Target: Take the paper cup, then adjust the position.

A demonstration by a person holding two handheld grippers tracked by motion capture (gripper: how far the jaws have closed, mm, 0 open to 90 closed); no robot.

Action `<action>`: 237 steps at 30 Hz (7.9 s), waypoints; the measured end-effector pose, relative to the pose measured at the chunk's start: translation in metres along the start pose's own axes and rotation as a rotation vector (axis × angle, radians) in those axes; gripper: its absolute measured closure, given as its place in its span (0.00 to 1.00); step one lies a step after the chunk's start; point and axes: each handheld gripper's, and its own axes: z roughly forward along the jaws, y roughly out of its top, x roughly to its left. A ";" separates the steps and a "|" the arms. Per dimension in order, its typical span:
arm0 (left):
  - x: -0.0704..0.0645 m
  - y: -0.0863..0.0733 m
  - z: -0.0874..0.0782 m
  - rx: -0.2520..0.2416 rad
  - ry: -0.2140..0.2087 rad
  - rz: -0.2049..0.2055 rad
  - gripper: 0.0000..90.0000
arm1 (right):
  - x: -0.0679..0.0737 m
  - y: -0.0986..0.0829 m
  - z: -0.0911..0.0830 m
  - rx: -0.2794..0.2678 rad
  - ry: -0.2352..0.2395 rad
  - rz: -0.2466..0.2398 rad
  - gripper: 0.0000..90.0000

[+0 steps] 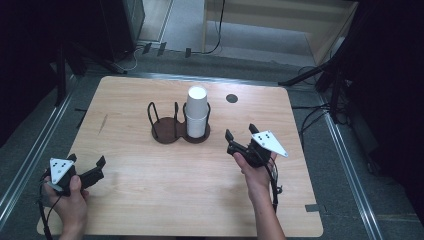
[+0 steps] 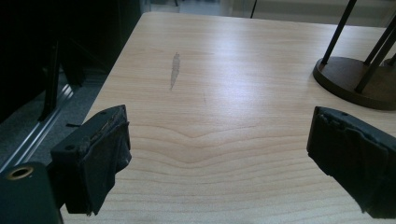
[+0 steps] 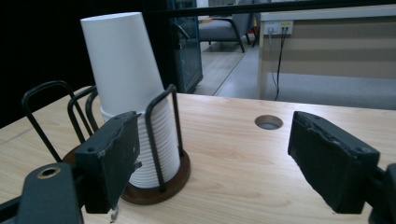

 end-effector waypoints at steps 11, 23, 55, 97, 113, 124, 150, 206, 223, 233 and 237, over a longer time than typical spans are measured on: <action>0.000 0.000 0.000 0.004 -0.006 0.001 0.08 | 0.035 0.006 0.036 0.018 0.044 -0.020 0.17; 0.001 0.000 0.001 0.007 -0.015 -0.010 0.08 | 0.056 0.013 0.061 0.022 0.028 -0.037 0.17; 0.001 0.000 0.001 0.001 -0.025 -0.017 0.08 | 0.077 0.016 0.126 0.060 -0.016 -0.011 0.16; 0.000 0.000 0.001 0.000 -0.028 -0.002 0.08 | 0.084 0.065 0.110 -0.112 -0.030 -0.035 0.32; -0.001 0.001 0.002 0.004 -0.033 0.014 0.08 | 0.064 0.086 0.080 -0.175 -0.068 -0.042 0.32; -0.001 0.001 0.003 0.017 -0.024 0.009 0.08 | 0.040 0.077 0.049 -0.173 -0.096 -0.039 0.32; -0.001 0.005 0.004 0.052 -0.002 0.021 0.08 | -0.012 -0.001 -0.027 -0.072 -0.177 -0.020 0.32; -0.183 0.065 0.009 0.273 -0.693 0.235 0.09 | 0.058 -0.072 -0.028 0.029 -0.052 -0.377 0.31; -0.196 0.064 0.004 0.306 -0.732 0.266 0.16 | 0.084 -0.084 -0.026 -0.002 -0.032 -0.603 0.32; -0.205 0.060 0.002 0.314 -0.752 0.311 0.18 | 0.096 -0.093 -0.024 -0.006 -0.017 -0.713 0.33; -0.208 0.059 0.002 0.313 -0.752 0.328 0.20 | 0.099 -0.096 -0.024 -0.002 -0.003 -0.727 0.33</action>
